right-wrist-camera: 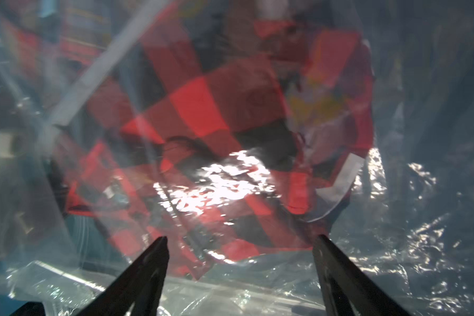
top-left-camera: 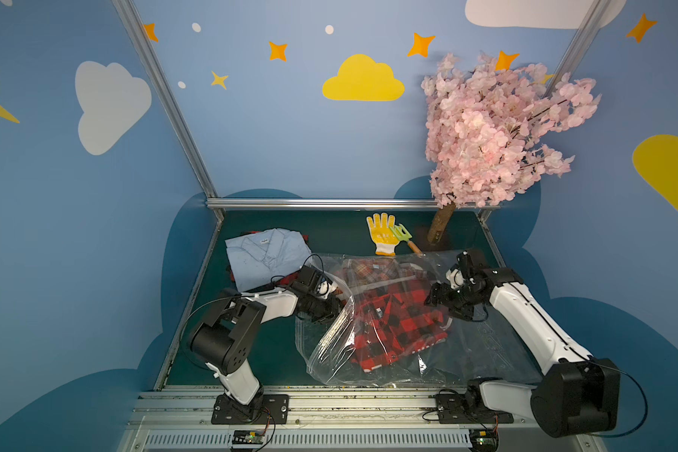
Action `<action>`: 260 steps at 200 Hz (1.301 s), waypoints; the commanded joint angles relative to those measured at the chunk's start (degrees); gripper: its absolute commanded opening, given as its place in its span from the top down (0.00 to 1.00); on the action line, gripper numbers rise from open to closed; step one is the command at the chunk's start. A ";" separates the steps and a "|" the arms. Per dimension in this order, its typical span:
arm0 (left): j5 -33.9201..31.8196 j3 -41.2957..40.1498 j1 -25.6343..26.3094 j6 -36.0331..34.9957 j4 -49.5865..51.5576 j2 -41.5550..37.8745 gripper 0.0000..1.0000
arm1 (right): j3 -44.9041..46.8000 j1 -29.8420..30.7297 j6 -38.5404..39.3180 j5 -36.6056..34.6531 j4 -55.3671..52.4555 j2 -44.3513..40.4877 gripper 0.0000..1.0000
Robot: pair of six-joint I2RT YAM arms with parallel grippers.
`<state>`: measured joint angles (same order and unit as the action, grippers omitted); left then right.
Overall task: Take the shirt out of the vacuum bag
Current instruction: Take out the shirt from the vacuum bag.
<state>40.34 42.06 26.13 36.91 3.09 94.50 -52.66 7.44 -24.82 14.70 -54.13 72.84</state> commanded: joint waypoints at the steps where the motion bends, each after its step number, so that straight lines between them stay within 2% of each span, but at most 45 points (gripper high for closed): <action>1: 2.01 -3.80 0.33 0.83 0.50 -4.83 0.49 | 4.75 -3.08 0.51 3.24 3.73 0.27 0.17; 43: 2.37 -6.20 0.74 2.11 4.66 -12.21 0.23 | 12.44 -3.37 -1.19 12.99 15.23 2.81 0.21; 80: 1.38 -7.60 2.65 4.01 8.07 -17.73 0.15 | 16.37 -2.09 -2.47 13.82 18.59 3.42 0.24; 128: 0.03 -12.33 7.06 7.61 6.14 -17.16 0.17 | 19.38 -0.57 -4.50 14.08 20.23 2.67 0.26; 155: 0.52 -13.96 8.30 10.03 2.12 -15.35 0.21 | 19.77 0.44 -5.46 13.66 20.59 2.75 0.27; 228: -0.17 -16.20 13.49 17.91 -10.37 -9.61 0.21 | 19.89 2.01 -6.30 12.35 20.15 1.84 0.27; 241: -0.34 -16.30 14.18 18.75 -12.71 -7.57 0.24 | 20.04 2.07 -6.34 12.35 20.28 1.99 0.27; 260: -1.11 -16.75 14.60 20.66 -16.45 -6.07 0.34 | 20.27 2.31 -6.43 12.28 20.47 2.18 0.27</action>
<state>41.34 27.05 40.01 54.46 -8.25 85.84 -34.79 8.38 -30.61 25.89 -33.12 74.24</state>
